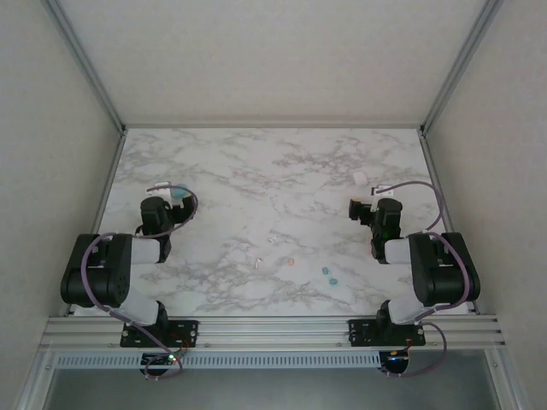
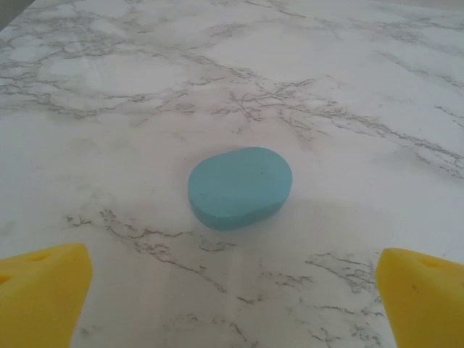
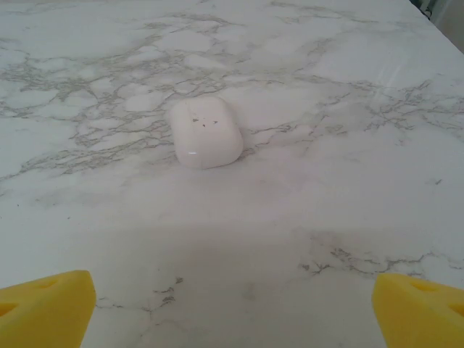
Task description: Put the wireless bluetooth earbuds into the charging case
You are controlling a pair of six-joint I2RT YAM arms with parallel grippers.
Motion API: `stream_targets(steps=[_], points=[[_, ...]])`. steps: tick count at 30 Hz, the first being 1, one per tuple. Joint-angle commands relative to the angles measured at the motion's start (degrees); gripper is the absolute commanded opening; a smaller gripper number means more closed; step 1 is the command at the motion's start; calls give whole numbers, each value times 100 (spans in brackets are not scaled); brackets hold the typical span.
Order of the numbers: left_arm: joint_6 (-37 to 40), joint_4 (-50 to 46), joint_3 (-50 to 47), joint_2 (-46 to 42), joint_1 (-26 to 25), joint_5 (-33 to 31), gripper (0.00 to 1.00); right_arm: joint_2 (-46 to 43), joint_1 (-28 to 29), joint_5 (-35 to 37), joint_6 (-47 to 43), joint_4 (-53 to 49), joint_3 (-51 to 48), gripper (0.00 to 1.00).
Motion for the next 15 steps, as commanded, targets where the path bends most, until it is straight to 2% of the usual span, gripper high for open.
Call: stream_targets(steps=[1, 15], points=[[-63, 152, 114, -11, 33, 37, 100, -9, -10, -29, 36, 164, 109, 99], [-63, 153, 112, -9, 33, 38, 100, -9, -21, -57, 43, 145, 111, 99]])
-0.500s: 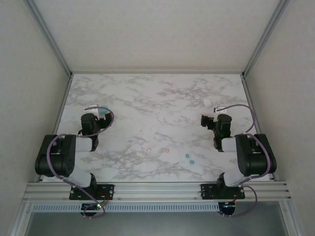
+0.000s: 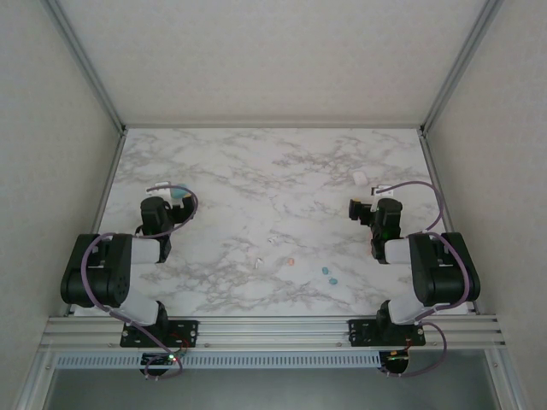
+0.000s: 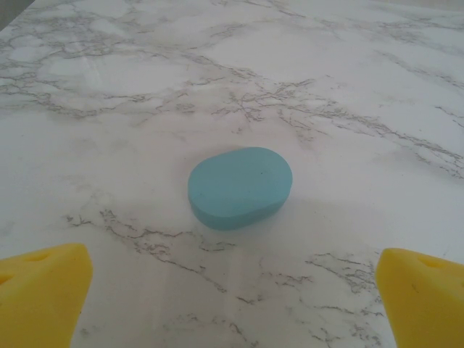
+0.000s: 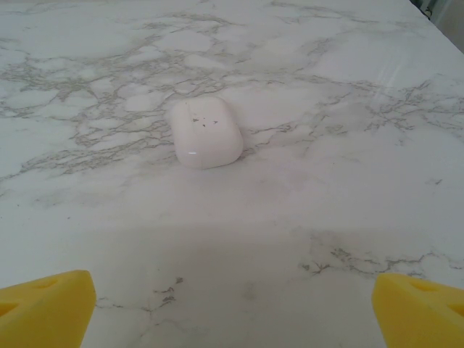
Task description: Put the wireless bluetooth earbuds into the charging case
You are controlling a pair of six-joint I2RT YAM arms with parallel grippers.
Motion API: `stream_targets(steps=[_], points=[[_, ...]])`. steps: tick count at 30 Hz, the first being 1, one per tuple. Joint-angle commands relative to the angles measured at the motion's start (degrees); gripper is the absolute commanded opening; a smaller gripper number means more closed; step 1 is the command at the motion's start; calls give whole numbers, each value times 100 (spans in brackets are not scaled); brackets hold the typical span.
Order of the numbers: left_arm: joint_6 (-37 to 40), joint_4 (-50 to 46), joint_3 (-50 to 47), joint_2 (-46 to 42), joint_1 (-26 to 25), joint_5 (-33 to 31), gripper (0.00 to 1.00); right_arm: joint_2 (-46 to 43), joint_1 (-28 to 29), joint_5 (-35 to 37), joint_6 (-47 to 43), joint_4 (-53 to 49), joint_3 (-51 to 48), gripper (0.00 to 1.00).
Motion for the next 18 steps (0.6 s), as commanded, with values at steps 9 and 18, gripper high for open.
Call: stream_targets(steps=[9, 18], points=[[-99, 113, 89, -111, 33, -42, 100, -18, -19, -140, -2, 136, 114, 99], [-164, -115, -50, -685, 76, -15, 100, -44, -22, -222, -36, 35, 158, 98]])
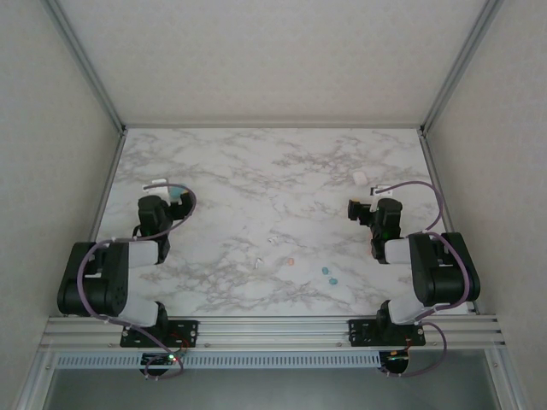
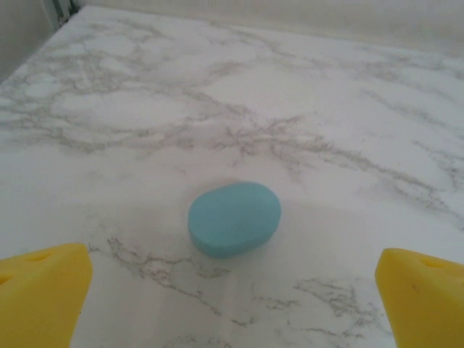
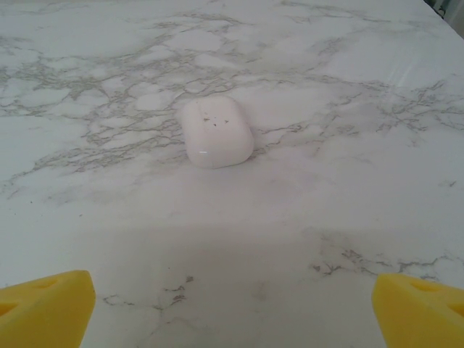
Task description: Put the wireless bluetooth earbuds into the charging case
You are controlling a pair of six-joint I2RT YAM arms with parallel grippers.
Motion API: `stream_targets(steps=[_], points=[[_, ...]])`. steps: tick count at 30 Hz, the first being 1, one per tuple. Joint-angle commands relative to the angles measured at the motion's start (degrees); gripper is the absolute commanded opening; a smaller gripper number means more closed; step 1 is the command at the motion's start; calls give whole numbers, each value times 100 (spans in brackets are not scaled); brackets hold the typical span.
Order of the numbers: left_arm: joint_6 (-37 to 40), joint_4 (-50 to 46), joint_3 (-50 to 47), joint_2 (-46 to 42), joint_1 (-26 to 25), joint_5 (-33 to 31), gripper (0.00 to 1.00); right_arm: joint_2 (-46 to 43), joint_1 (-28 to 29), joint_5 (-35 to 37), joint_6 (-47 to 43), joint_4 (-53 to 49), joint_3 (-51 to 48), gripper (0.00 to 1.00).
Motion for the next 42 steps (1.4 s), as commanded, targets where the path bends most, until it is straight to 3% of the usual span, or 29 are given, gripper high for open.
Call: stream_targets(steps=[1, 4, 8, 12, 14, 18, 21, 27, 32, 37, 42], points=[[-139, -166, -60, -329, 79, -28, 100, -73, -11, -97, -39, -6, 167, 98], [-274, -452, -75, -660, 110, -171, 100, -212, -17, -61, -23, -473, 416, 98], [-421, -1092, 79, -1236, 124, -270, 100, -528, -21, 20, 165, -2159, 1188, 99], [-702, -1758, 326, -1732, 128, -225, 100, -756, -18, -167, 455, -3225, 1649, 99], [-1069, -2084, 466, -1942, 128, -502, 100, -828, -19, -175, 725, -3693, 1882, 99], [-1561, -3004, 914, -2128, 137, -622, 100, -724, -38, -232, 1208, -4853, 2570, 99], [-1793, -3393, 1139, -2188, 137, -374, 100, -393, -36, -330, 1337, -5710, 3197, 99], [-2119, -3741, 1313, -2371, 152, 145, 100, -142, -55, -539, 1294, -6484, 3829, 99], [-2173, -4744, 1896, -2198, 154, 280, 100, 48, -68, -1592, 1131, -6646, 4194, 99], [-2133, -5837, 2594, -1589, 154, 177, 100, 297, -67, -2061, 1163, -6768, 4459, 94], [-2182, -6441, 3180, -852, 156, 285, 98, 513, -93, -985, 1197, -7040, 4696, 94]])
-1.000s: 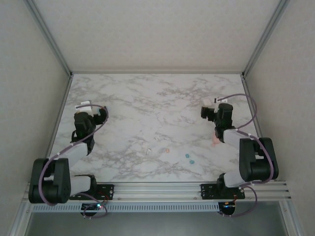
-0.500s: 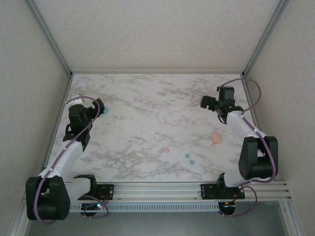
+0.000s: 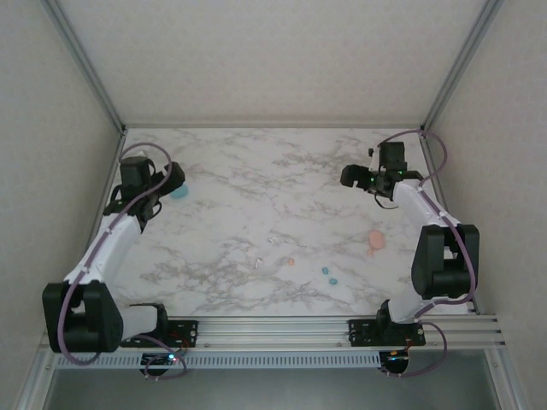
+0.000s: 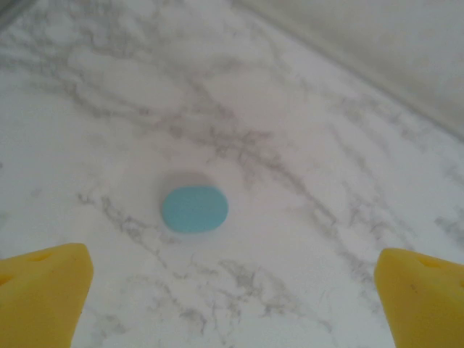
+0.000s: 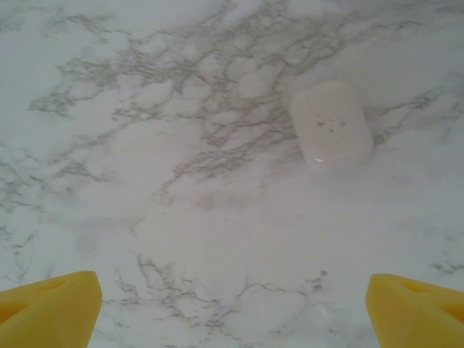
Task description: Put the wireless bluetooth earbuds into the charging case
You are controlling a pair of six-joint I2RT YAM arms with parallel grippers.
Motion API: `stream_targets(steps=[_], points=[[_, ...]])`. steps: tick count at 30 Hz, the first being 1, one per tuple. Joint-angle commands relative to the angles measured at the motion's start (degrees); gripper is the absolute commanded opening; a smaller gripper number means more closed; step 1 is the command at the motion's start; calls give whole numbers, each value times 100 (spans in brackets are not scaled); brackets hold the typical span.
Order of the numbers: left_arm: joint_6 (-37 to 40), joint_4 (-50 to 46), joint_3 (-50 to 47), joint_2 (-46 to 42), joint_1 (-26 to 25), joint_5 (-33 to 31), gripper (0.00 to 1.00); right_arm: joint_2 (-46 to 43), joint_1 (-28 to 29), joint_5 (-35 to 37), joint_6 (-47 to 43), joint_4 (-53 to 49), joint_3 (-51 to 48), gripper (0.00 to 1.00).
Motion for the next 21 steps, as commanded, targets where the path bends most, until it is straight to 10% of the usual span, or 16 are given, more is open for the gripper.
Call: stream_targets(steps=[1, 21], points=[[-136, -838, 351, 393, 65, 211, 97, 344, -56, 597, -34, -526, 491, 94], [-289, -887, 84, -177, -41, 880, 97, 3472, -275, 486, -600, -2086, 3689, 76]])
